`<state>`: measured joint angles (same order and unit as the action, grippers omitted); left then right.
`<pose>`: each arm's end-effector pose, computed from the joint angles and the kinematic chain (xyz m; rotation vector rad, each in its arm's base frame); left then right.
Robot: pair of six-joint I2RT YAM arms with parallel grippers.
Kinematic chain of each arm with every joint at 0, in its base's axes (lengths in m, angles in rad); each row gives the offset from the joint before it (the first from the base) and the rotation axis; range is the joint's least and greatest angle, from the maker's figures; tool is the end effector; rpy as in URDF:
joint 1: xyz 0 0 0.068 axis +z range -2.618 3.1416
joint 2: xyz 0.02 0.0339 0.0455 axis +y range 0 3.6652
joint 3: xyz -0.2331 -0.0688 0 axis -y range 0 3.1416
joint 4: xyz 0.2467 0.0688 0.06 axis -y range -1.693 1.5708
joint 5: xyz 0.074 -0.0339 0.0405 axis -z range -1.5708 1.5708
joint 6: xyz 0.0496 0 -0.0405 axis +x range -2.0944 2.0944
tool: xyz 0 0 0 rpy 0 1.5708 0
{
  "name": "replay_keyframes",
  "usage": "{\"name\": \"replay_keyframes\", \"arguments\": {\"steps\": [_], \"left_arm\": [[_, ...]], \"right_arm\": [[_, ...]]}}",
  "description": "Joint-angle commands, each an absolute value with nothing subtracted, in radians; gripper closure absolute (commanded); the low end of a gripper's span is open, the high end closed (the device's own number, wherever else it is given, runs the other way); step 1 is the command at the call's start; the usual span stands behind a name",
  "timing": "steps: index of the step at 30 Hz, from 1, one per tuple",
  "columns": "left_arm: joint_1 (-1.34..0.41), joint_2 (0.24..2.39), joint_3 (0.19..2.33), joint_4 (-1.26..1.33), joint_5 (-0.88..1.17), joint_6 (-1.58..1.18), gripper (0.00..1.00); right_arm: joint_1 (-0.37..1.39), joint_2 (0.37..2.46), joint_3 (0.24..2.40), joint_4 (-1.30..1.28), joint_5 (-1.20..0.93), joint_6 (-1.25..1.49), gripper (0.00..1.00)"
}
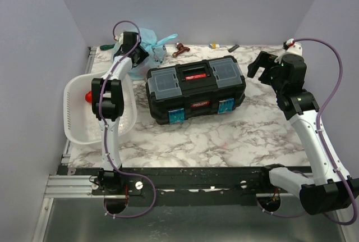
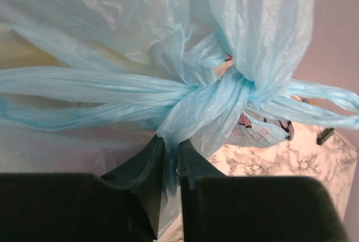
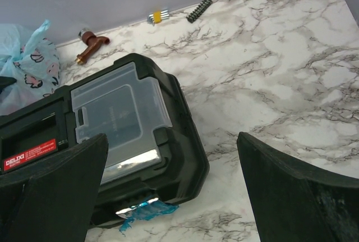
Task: Take the fake fruits out of the plastic bag
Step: Pick up the plastic bag at the center of the board.
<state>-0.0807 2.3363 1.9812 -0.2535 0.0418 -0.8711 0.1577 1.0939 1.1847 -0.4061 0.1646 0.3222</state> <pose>0.5331 -0.0452 0.1814 -0.8395 2.0760 -0.5771 0.2680 0.0344 0.3646 0.2669 1.8664 0.1738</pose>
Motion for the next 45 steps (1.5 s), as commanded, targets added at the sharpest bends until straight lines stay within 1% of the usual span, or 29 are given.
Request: {"name": "replay_keyframes", "arguments": {"steps": [1,3,7,10,15,18,22,28,34,40,45], "left_arm": [[-0.079,2.255,1.98,-0.118,0.165,-0.839,0.93],[-0.074,2.208,1.944,-0.098,0.181,-0.833,1.0],[-0.054,2.131,1.881,-0.023,0.28,-0.838,1.0],[-0.048,2.102,1.913,-0.038,0.359,-0.839,1.0],[-0.047,2.042,1.979,-0.055,0.424,-0.878,1.0],[-0.048,2.02,2.056,-0.086,0.468,-0.895,1.0],[-0.05,1.968,2.138,-0.14,0.498,-0.907,1.0],[-0.063,1.869,2.152,-0.181,0.522,-0.908,1.0],[-0.112,1.786,2.23,-0.244,0.596,-0.918,1.0],[-0.209,1.66,2.219,-0.265,0.675,-0.923,1.0],[-0.288,1.553,2.165,-0.294,0.73,-0.924,1.0]], "right_arm": [[0.158,1.094,1.214,-0.403,0.147,0.322,0.0],[0.157,1.094,1.208,-0.403,0.141,0.327,0.0],[0.158,1.088,1.195,-0.407,0.129,0.332,0.0],[0.158,1.077,1.188,-0.407,0.124,0.338,0.0],[0.158,1.074,1.186,-0.42,0.105,0.355,0.0],[0.157,1.075,1.189,-0.435,0.09,0.364,0.0],[0.158,1.067,1.19,-0.451,0.083,0.37,0.0],[0.158,1.04,1.182,-0.465,0.082,0.381,0.0],[0.158,1.025,1.181,-0.468,0.063,0.393,0.0],[0.158,1.024,1.193,-0.481,0.049,0.39,0.0],[0.158,1.009,1.196,-0.503,0.028,0.388,0.0]]}}
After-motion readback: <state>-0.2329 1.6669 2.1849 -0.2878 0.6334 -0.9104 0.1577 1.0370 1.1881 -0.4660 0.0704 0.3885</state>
